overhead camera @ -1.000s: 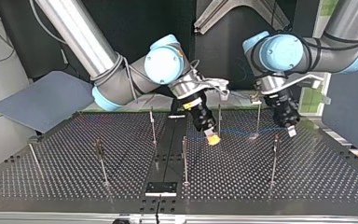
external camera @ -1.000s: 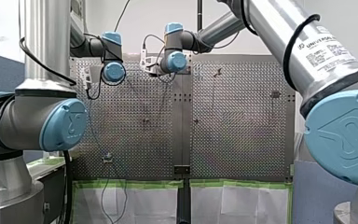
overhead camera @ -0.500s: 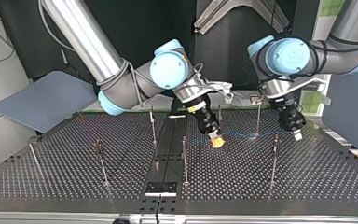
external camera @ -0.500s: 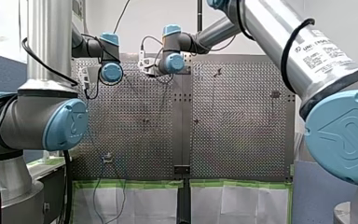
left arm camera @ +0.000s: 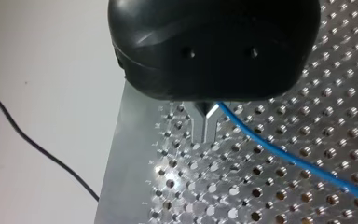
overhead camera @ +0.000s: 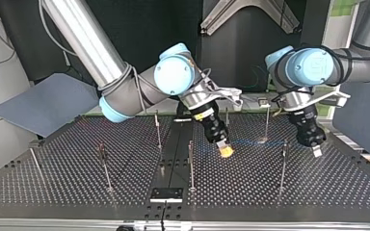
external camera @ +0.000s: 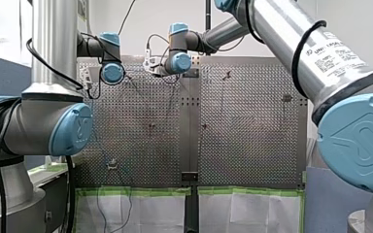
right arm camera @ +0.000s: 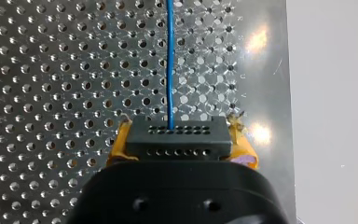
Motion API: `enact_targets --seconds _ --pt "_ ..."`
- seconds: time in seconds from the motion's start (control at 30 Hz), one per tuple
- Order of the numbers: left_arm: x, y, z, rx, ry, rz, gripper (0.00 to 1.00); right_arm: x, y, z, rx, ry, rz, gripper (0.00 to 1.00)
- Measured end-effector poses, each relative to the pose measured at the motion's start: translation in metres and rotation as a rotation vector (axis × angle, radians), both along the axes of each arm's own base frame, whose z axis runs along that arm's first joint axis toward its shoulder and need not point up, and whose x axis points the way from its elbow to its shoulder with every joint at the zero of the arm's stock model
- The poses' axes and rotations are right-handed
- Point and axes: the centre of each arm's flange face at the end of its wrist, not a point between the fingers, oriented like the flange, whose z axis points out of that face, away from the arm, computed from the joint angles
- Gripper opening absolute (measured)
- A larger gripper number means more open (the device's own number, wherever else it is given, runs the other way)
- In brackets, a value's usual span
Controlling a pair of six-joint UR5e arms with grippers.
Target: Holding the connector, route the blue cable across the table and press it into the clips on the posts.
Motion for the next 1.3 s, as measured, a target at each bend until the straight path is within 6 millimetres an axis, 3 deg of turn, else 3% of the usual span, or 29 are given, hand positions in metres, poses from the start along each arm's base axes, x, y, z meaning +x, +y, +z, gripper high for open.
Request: enact_targets --seconds 0.37,0.73,1.03,1.07,1.1,1.13,1.17,1.2,1.23,1.3 --pt "0.021 0.013 -0.024 0.006 0.046 -0.026 0.00 -0.003 -0.005 -0.001 0.006 0.007 -0.007 0.00" --pt "0.056 0.029 -0.032 -0.017 0.031 -0.068 0.00 -0.004 -0.009 -0.003 0.006 0.009 -0.018 0.00" --pt "0.059 0.037 -0.036 -0.029 0.045 -0.060 0.00 -0.005 -0.010 -0.003 0.003 0.012 -0.028 0.00" --pt "0.058 0.037 -0.037 -0.034 0.049 -0.060 0.11 -0.005 -0.010 -0.003 0.004 0.012 -0.031 0.00" --pt "0.058 0.037 -0.037 -0.040 0.053 -0.061 0.11 -0.005 -0.010 -0.003 0.004 0.013 -0.034 0.00" --pt "0.057 0.036 -0.038 -0.050 0.057 -0.064 0.27 -0.005 -0.010 -0.003 0.004 0.013 -0.035 0.00" --pt "0.056 0.035 -0.039 -0.058 0.061 -0.066 0.37 -0.005 -0.009 -0.003 0.004 0.014 -0.036 0.00" --pt "0.056 0.034 -0.039 -0.067 0.064 -0.069 0.37 -0.005 -0.009 -0.003 0.005 0.014 -0.037 0.00" --pt "0.055 0.032 -0.040 -0.077 0.068 -0.073 0.49 -0.005 -0.009 -0.003 0.005 0.015 -0.038 0.00" --pt "0.053 0.031 -0.041 -0.095 0.074 -0.078 0.49 -0.005 -0.008 -0.004 0.006 0.016 -0.043 0.00"
